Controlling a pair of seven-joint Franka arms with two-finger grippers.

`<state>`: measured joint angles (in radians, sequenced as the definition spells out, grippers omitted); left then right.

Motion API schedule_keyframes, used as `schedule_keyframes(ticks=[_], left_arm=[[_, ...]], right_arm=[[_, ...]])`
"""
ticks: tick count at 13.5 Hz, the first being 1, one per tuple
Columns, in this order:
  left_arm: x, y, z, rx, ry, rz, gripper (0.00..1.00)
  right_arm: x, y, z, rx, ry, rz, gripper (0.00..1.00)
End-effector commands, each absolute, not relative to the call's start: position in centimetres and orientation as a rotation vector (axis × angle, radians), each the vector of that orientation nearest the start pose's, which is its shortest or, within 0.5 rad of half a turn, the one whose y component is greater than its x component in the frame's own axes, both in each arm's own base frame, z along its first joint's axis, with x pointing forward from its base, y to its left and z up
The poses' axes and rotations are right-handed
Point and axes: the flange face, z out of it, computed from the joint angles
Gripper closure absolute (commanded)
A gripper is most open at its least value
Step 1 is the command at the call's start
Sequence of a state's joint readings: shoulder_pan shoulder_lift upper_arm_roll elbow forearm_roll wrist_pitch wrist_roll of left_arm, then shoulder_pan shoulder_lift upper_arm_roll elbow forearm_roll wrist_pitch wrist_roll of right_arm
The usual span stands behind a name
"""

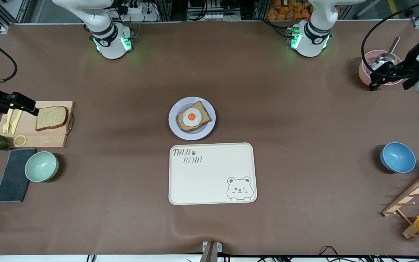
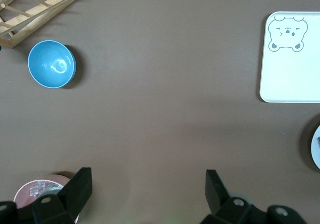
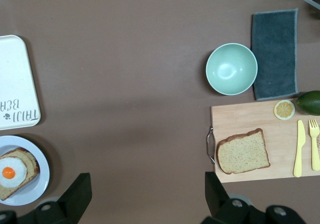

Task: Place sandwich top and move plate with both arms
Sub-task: 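Move the right gripper down to the bread slice on the cutting board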

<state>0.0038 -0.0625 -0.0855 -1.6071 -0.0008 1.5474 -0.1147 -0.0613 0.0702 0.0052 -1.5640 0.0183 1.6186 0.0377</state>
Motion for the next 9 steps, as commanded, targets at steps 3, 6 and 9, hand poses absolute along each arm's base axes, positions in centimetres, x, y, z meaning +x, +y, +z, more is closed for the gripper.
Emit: schedule_keyframes(ticks=[3,6,9], left_arm=[[53.1,-4.8,63.9,-3.133,-0.060,0.011,0.00],[53.5,-5.7,63.1,-3.133,-0.039,0.030,0.00],[53.6,-6.0,62.9,-3.133,-0.034,0.033,0.00]], right_arm=[[59.2,-8.3,55.9,-3.107,0.123,0.079,0.00],[59.9,-14.0,52.2,-3.030,0.085,0.094,0.00],[60.2,-18.8,47.3,-2.975,0.042,0.141,0.00]])
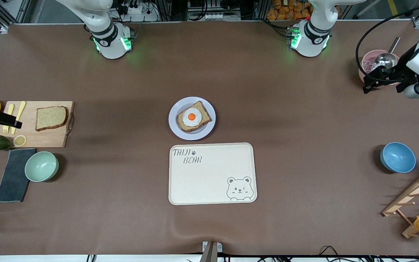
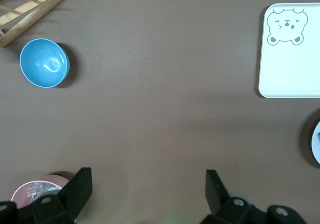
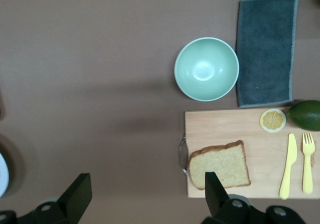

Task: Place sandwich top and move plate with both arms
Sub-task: 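Move the right gripper down to the bread slice on the cutting board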

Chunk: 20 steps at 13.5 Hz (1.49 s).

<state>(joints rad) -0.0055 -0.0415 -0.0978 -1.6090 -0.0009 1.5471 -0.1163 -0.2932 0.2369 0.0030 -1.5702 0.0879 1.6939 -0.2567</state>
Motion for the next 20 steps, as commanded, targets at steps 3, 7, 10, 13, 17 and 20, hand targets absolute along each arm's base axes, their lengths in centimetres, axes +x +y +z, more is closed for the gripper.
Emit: schedule_keyframes(ticks=[3,7,10,13,17,20], left_arm=[[53.7,-6.0,62.8,-3.133,-0.034,0.033,0.00],[53.6,-5.8,63.1,-3.134,-0.036,0.023,0.00],[53.6,-5.8,63.2,-3.134,-0.036,0.021,0.00],[53.6,-5.6,63.3,-3.134,-0.039,0.018,0.00],[53.6,-5.6,63.4,-3.134,-0.039,0.016,0.00],[53.6,-5.6,63.4,-3.135,-0.039,0.014,0.00]], right_arm=[[59.7,-21.1,44.0,-2.949,0.021,0.165,0.00],[57.4,-24.8,37.8,-2.923,-0.030,0.192,0.00],[56.5,-27.7,34.4,-2.902,-0.020,0.211,0.00],[55.5,-31.2,30.0,-2.860,-0.050,0.160,0.00],[53.9,-33.2,24.9,-2.821,-0.097,0.192,0.09],[52.9,-33.2,23.2,-2.817,-0.134,0.190,0.17]])
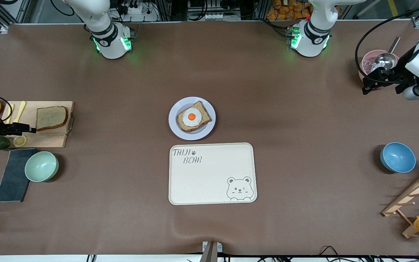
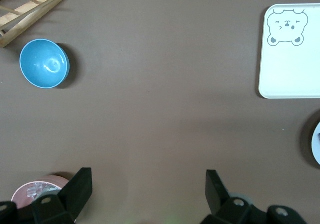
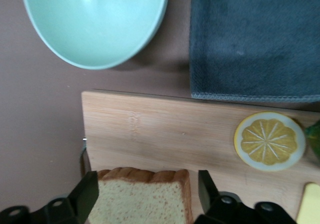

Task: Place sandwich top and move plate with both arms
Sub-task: 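Grasp the bread slice on the cutting board with the right gripper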

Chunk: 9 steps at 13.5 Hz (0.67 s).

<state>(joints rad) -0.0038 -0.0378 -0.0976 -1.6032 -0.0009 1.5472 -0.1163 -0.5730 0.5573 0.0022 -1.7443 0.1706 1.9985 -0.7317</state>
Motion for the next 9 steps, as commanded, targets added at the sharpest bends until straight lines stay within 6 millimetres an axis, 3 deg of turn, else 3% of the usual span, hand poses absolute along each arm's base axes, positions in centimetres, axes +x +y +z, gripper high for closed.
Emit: schedule_keyframes(ticks=[1,7,9], left_arm=[[53.6,-5.5,63.4,-3.135,-0.039,0.016,0.00],[53.6,-5.4,63.6,-3.135,-0.041,0.009,0.00],[53.6,-5.3,63.6,-3.135,-0.046,0.009,0.00]], right_arm=[[52.8,-33.4,23.1,-2.816,-0.153,0.184,0.17],[51.8,-34.9,21.2,-2.798,-0.274,0.161,0.23],[51.7,-34.8,21.1,-2.789,-0.300,0.163,0.29]])
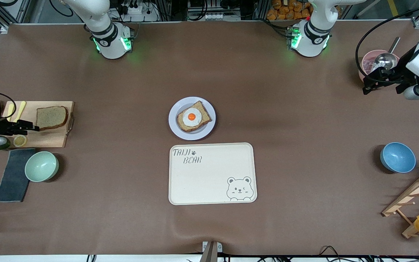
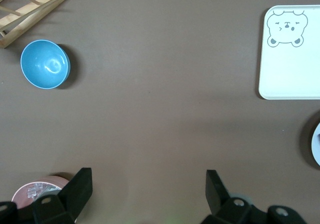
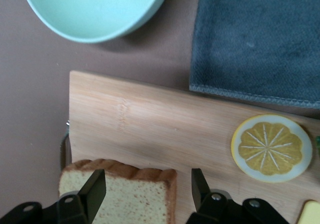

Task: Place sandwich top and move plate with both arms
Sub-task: 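Grasp the bread slice on the cutting board with the right gripper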

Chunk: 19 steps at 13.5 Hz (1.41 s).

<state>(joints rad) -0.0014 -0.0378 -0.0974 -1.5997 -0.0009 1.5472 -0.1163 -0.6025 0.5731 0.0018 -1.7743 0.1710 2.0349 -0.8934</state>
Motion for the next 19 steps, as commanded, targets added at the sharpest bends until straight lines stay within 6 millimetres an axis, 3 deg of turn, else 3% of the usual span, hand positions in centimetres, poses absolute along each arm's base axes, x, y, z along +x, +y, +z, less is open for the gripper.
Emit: schedule_keyframes(ticks=[1,9,13,18,19], left_arm=[[53.6,-5.3,63.6,-3.135,-0.046,0.009,0.00],[53.7,-5.5,63.1,-3.136,-0.041,0.026,0.00],[53.4,-5.3,63.3,-3.136,-0.043,0.029,0.00],[53.4,-5.5,63.3,-3.135,-0.039,0.028,0.00],[53.4,-5.5,63.3,-3.135,-0.029,0.028,0.00]], right_arm=[[51.6,-34.8,21.1,-2.787,-0.298,0.166,0.32],[49.0,-35.9,19.6,-2.759,-0.243,0.202,0.37],[48.5,-36.2,19.7,-2.739,-0.267,0.208,0.47],[48.0,-36.1,19.5,-2.722,-0.258,0.226,0.51],[48.0,-36.1,19.6,-2.723,-0.260,0.224,0.58]])
